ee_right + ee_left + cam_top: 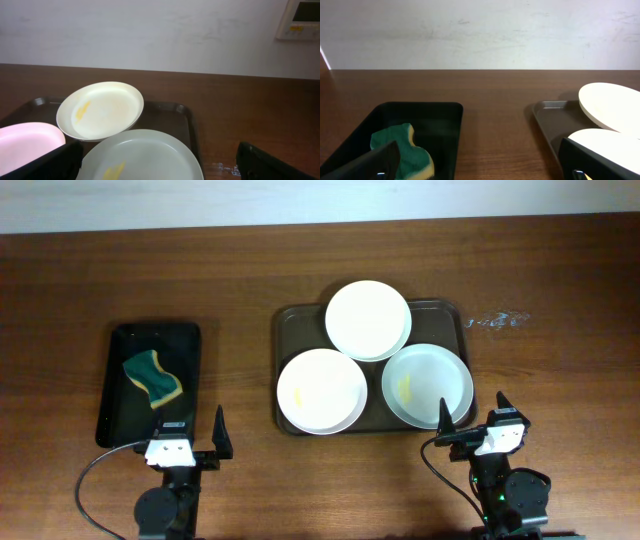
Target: Clean dirty plates on tray and stack at the side
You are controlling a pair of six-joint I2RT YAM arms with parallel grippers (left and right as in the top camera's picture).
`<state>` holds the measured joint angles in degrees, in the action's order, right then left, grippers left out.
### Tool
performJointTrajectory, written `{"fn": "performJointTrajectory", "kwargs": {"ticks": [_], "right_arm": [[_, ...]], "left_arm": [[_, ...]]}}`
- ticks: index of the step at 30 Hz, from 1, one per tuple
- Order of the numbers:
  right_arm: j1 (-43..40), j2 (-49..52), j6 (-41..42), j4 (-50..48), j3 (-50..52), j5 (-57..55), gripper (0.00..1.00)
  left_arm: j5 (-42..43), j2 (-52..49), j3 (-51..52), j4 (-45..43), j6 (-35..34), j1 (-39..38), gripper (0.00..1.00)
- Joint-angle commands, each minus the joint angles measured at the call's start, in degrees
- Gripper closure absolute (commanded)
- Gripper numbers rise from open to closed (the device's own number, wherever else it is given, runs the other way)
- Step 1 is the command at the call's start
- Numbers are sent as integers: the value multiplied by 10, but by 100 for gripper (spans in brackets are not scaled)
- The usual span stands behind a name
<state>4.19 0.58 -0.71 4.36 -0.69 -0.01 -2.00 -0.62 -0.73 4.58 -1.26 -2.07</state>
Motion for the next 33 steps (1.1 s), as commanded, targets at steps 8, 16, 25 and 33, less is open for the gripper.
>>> {"fn": "performJointTrajectory", "kwargs": {"ticks": [8, 16, 25, 33], "right_arm": [[3, -2, -4, 3, 4, -5, 2], [3, -2, -4, 3, 4, -5, 2], [3, -2, -4, 3, 4, -5, 2], [3, -2, -4, 3, 4, -5, 2]], "left_arm": [[414, 0, 2, -63, -137, 3, 1], [329, -6, -120, -232, -18, 4, 1], [257, -308, -572, 320, 47, 4, 1], [-44, -625, -748, 461, 19, 31, 1]]}}
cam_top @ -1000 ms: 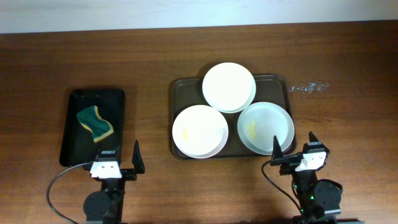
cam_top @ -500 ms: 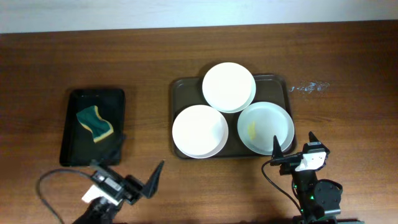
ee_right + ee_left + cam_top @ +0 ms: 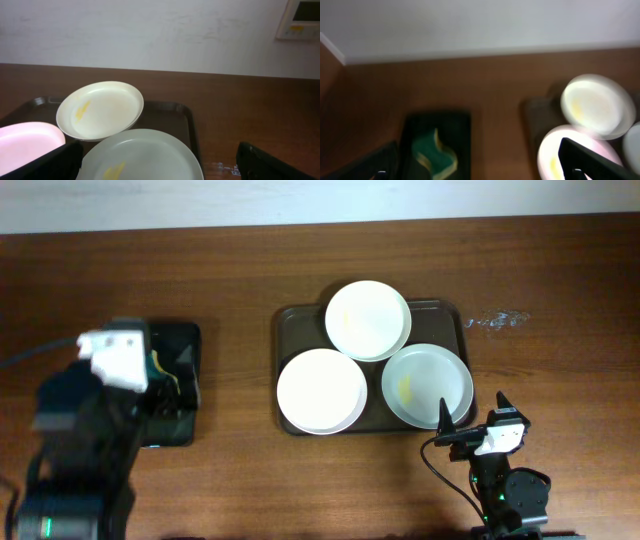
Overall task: Clean dirty plates on tray and stack at the side
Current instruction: 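Move the left gripper to the green sponge on the black tray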
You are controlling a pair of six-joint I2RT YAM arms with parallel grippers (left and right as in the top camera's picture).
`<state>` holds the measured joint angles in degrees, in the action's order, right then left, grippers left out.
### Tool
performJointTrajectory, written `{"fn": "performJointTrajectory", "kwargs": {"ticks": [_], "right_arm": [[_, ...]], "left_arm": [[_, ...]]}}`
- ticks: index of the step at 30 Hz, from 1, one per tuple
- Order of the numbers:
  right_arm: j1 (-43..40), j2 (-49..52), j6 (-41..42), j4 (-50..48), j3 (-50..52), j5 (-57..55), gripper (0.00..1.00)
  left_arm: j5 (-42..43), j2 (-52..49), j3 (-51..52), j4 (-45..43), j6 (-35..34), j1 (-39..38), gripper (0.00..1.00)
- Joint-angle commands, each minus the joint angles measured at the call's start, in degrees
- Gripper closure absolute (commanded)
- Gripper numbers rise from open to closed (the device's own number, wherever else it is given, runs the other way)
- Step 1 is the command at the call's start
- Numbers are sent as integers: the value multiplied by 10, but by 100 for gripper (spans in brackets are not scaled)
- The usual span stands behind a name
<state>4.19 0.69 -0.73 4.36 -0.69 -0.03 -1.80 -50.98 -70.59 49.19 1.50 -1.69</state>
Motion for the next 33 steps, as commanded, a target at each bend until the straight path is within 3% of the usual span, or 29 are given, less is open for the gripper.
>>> {"fn": "performJointTrajectory", "kwargs": {"ticks": [1, 4, 7, 13, 16, 19, 33], "right_arm": [[3, -3, -4, 3, 4, -5, 2], [3, -3, -4, 3, 4, -5, 2], [3, -3, -4, 3, 4, -5, 2], [3, -3, -4, 3, 4, -5, 2], [3, -3, -4, 3, 4, -5, 2], [3, -3, -4, 3, 4, -5, 2], [3, -3, -4, 3, 4, -5, 1]], "left_arm": [[-45, -163, -60, 15, -22, 45, 0], [-45, -299, -69, -9, -137, 149, 1], [-44, -390, -69, -11, -216, 198, 1], [-44, -534, -69, -44, -218, 207, 1], [27, -589, -68, -50, -218, 207, 1], [43, -632, -67, -48, -218, 207, 1], [57, -643, -67, -46, -218, 207, 1]]}}
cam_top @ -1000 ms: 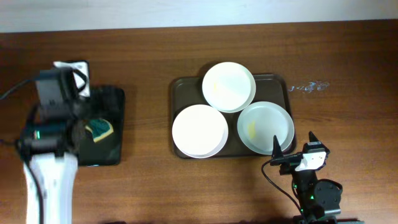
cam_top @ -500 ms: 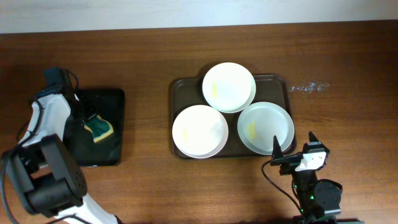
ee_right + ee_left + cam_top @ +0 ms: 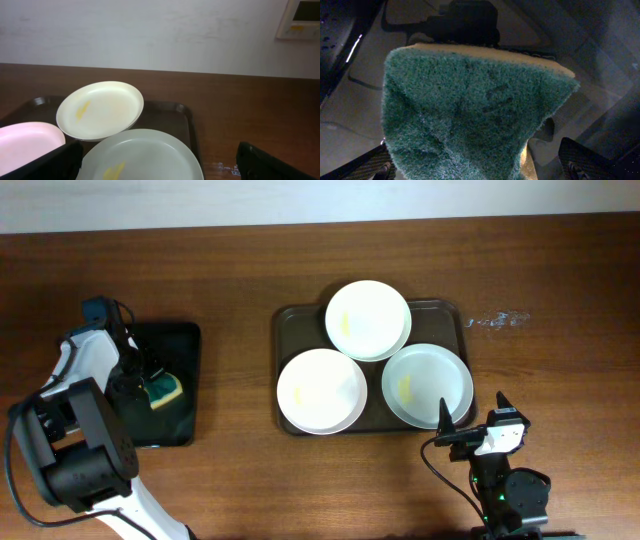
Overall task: Clean dirty plates on tray and stack at the side
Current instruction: 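Move the left gripper to the green sponge on the black tray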
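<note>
Three round plates sit on the brown tray [image 3: 285, 320]: a cream one [image 3: 368, 320] at the back, a pinkish one [image 3: 321, 390] front left and a pale one [image 3: 427, 385] front right. Each carries a yellow smear. The green and yellow sponge [image 3: 166, 391] lies in the black tray [image 3: 175, 340] on the left. My left gripper [image 3: 148, 383] is down in that tray, open. The sponge [image 3: 470, 110] fills the gap between its fingers [image 3: 375, 167]. My right gripper [image 3: 470, 430] rests open at the front, just short of the pale plate [image 3: 140, 155].
Some white specks [image 3: 495, 320] mark the wooden table to the right of the brown tray. The left arm's white link [image 3: 85, 355] lies over the black tray's left edge. A wall runs along the table's far side.
My left arm was raised high over the black tray, its view blurred. Now the gripper is low inside the tray, open around the sponge. The right arm and the plates have not moved.
Both arms stood parked at the table's front edge, open, with the sponge lying in the black tray. Then my left arm was up above that tray. Now its open fingers straddle the sponge. The right arm stayed parked throughout.
</note>
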You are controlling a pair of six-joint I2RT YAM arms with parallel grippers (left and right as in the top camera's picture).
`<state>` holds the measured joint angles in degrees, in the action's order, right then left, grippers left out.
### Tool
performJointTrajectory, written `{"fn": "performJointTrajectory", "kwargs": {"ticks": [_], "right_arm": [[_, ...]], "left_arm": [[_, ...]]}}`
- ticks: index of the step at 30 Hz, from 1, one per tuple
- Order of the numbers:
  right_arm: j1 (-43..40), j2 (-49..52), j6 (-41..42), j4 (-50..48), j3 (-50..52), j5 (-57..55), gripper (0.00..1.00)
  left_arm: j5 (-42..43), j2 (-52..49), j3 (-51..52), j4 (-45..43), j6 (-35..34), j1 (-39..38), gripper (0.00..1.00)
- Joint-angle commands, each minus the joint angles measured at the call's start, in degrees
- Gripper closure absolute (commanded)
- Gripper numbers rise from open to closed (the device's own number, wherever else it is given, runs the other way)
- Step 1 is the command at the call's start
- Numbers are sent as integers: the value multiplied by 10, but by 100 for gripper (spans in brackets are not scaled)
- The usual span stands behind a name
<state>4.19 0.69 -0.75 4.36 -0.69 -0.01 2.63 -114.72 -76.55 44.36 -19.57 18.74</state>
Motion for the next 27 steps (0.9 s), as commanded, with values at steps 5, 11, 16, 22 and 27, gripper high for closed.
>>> {"fn": "performJointTrajectory", "kwargs": {"ticks": [5, 11, 16, 22, 27], "right_arm": [[3, -3, -3, 3, 4, -5, 2], [3, -3, -3, 3, 4, -5, 2], [3, -3, -3, 3, 4, -5, 2], [3, -3, -3, 3, 4, -5, 2], [3, -3, -3, 3, 4, -5, 2]], "left_arm": [[12, -6, -7, 0, -8, 3, 1], [12, -6, -7, 0, -8, 3, 1], [12, -6, -7, 0, -8, 3, 1], [78, -6, -7, 28, -8, 3, 1], [81, -6, -7, 28, -8, 3, 1]]}}
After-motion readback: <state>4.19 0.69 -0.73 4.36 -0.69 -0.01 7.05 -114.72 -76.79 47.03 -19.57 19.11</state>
